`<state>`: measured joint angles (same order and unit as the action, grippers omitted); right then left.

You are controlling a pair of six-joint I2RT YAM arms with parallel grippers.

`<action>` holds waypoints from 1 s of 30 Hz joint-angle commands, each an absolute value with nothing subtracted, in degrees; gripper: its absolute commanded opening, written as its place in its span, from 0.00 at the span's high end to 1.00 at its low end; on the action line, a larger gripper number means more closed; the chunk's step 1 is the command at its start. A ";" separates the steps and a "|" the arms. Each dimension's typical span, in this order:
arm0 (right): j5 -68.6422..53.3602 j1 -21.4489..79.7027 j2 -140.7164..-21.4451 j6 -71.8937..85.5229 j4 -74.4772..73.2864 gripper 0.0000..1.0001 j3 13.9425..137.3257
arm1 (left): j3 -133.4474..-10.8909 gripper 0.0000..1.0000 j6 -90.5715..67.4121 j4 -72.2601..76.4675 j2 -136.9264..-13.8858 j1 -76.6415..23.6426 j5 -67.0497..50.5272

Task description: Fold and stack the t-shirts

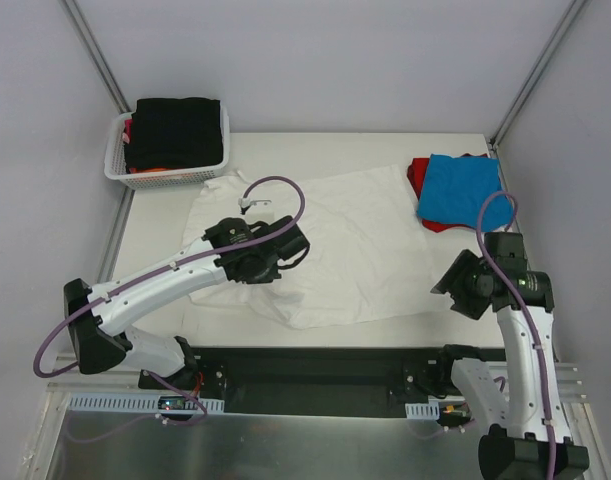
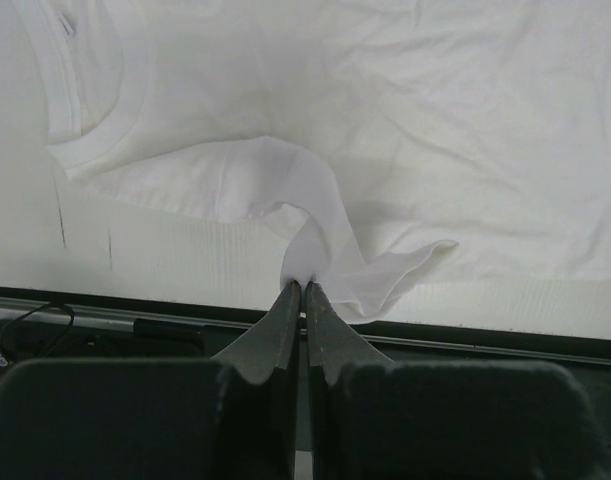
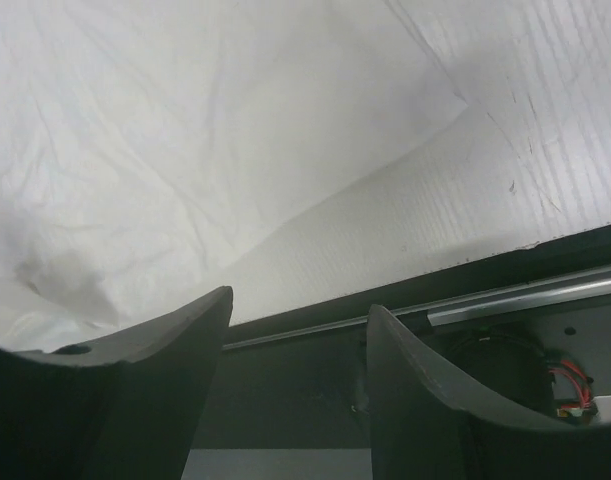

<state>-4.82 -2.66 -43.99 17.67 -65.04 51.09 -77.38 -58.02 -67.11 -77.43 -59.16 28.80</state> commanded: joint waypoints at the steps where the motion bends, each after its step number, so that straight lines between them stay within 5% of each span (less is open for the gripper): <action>1: -3.86 -5.71 -46.75 25.90 -65.40 0.40 52.12 | -81.29 1.00 -54.85 -68.64 -80.24 -58.10 28.13; 7: -3.42 -5.71 -44.04 31.10 -58.82 0.29 44.14 | -79.46 1.00 -54.93 -65.75 -80.51 -57.74 26.64; 13: -1.16 2.00 -32.18 40.52 -46.22 0.34 31.82 | -72.16 1.00 -52.30 -59.25 -78.14 -57.74 24.52; 20: 20.98 2.29 -31.71 39.54 -64.67 0.34 41.29 | -69.61 1.00 -44.23 -54.42 -75.85 -56.43 23.30; 30: 34.02 1.93 -45.87 40.08 -76.47 0.31 53.27 | -68.64 1.00 -34.90 -51.15 -73.04 -55.46 18.55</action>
